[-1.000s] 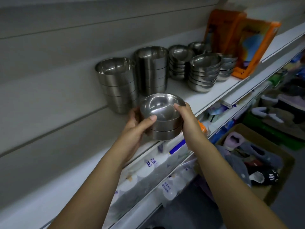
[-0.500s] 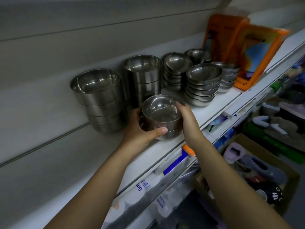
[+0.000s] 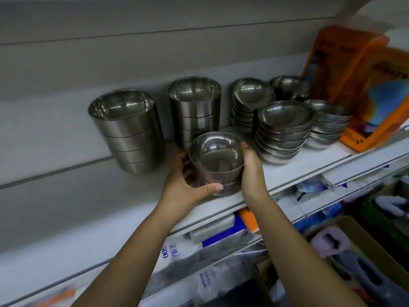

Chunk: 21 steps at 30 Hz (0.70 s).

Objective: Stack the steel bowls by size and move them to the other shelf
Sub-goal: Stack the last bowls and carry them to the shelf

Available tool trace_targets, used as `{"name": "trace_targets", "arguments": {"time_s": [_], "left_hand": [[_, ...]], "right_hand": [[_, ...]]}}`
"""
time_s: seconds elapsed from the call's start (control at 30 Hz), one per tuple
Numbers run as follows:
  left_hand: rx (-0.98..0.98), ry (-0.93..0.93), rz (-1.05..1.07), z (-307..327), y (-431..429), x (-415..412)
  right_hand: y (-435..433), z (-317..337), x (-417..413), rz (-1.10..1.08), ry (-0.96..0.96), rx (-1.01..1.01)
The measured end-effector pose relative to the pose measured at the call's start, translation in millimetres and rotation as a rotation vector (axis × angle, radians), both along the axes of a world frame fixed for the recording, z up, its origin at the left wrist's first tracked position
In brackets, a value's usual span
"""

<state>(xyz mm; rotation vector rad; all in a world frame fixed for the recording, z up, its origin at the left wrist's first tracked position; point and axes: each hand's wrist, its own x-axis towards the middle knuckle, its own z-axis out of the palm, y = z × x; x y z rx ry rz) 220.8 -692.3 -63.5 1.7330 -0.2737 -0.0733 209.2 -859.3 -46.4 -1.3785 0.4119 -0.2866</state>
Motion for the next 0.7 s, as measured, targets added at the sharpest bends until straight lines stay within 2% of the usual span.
{"name": "trace_targets", "arguments": {"time_s": [0.47, 0.53, 0.7], "left_hand": [[-0.004, -0.039, 0.154, -4, -21, -18], [0.019, -0.033, 0.145, -3, -19, -17], [0.157, -0.068, 0.114, 10, -4, -23]], "right_hand": [[-24, 3, 5, 0.143, -0.019, -0.107], [-28, 7, 0, 0.179, -0.035, -0.147], [-44, 21, -18, 0.262, -0.11, -0.413]]}}
